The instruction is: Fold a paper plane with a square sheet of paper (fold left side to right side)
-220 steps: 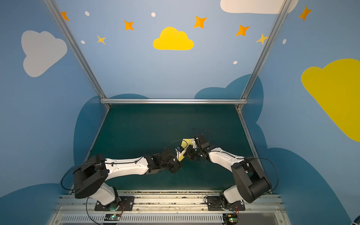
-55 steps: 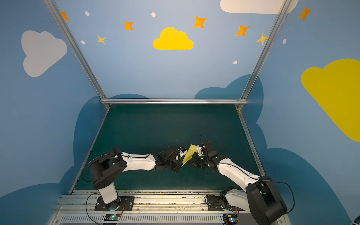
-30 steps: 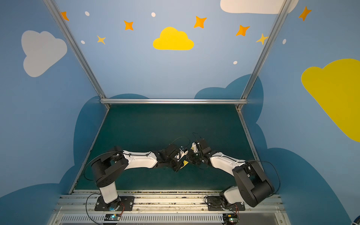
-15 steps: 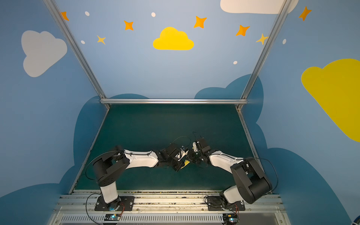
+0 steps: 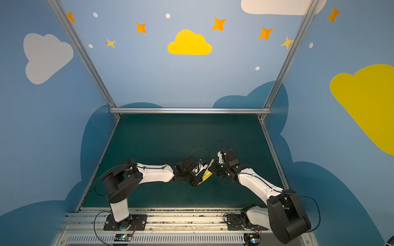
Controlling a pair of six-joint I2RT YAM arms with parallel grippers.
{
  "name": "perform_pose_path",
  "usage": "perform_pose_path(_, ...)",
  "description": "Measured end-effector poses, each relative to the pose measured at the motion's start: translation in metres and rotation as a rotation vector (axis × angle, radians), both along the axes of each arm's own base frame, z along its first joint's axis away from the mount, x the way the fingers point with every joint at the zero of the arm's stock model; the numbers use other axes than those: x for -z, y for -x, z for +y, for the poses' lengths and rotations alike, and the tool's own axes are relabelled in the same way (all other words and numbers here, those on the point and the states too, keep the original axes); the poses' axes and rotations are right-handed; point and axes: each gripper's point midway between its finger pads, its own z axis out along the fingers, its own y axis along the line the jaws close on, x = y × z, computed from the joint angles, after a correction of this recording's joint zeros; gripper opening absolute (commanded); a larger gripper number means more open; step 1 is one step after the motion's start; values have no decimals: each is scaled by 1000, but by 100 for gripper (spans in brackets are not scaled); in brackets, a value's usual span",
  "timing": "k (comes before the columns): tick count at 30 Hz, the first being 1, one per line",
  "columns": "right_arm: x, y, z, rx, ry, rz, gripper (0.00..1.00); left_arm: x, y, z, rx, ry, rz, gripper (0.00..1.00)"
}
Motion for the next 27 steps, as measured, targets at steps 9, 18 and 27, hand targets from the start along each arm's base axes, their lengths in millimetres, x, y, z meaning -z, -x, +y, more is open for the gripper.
perform_pose_path(9,10,19,-15,17,21,33,6,-3,0,-1,-6,-16,12,22)
perform_pose_path(18,26,29,-18,14,32,83,5,-1,-1,1,-15,-32,14,14)
perform_pose_path(27,26,28,-17,17,27,82,6,-3,-1,2,-25,-32,15,23)
